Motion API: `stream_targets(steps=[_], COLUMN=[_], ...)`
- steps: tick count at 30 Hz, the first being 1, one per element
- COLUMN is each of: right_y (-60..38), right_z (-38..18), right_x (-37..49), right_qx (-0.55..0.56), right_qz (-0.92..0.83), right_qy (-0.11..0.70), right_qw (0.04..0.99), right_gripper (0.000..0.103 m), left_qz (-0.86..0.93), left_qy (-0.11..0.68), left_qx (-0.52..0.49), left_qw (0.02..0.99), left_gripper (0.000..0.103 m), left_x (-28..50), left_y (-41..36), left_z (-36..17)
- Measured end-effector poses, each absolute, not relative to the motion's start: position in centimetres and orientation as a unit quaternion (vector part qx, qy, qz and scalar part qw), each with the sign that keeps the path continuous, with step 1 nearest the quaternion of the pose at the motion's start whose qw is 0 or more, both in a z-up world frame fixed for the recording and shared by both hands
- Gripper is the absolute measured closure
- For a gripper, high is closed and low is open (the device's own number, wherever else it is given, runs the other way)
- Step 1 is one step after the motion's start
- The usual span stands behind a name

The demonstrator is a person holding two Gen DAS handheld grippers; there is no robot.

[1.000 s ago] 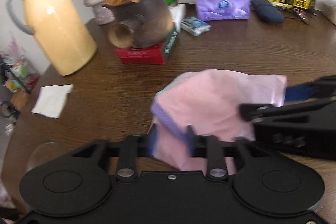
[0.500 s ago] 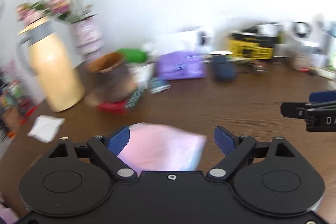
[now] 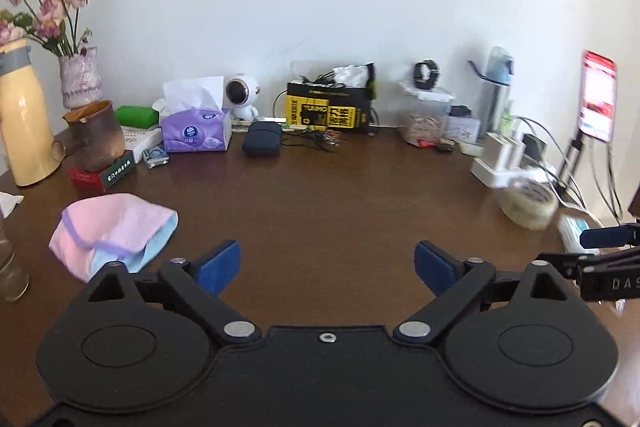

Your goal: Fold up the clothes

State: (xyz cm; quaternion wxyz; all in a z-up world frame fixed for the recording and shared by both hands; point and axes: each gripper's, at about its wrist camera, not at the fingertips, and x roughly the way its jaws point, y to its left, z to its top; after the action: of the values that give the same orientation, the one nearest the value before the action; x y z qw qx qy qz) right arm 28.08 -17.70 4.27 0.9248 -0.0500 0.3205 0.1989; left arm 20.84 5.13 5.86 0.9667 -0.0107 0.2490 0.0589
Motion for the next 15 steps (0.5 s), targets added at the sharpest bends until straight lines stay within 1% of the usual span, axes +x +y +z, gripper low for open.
stream_targets(steps=[5,9,13,15], right_y=[-19.6,-20.4,-19.8,-19.6], right_z=[2.0,1.8,0.8,0.0], right_x=[18.2,11.4,5.8,2.8], right_qx=[-0.045,-0.05,-0.036,-0.015], right_qz=[0.214,0.203,0.192,0.213], right_qy=[0.302,0.285,0.272,0.26], right_qw=[0.928,0.936,0.942,0.942], right_gripper=[0.017,0.016,0.016,0.016], left_qz=[0.025,0.0,0.012,0.004], left_qy=[0.229,0.24,0.214,0.205], left_qx=[0.003,-0.015,-0.033,-0.029], left_qw=[0.973,0.971,0.976,0.978], left_gripper=[0.004,0.003,0.002,0.001], left_x=[13.5,7.9,2.2,0.5], left_y=[1.9,1.9,1.9,1.7], left_z=[3.5,0.4,-0.6,-0.8])
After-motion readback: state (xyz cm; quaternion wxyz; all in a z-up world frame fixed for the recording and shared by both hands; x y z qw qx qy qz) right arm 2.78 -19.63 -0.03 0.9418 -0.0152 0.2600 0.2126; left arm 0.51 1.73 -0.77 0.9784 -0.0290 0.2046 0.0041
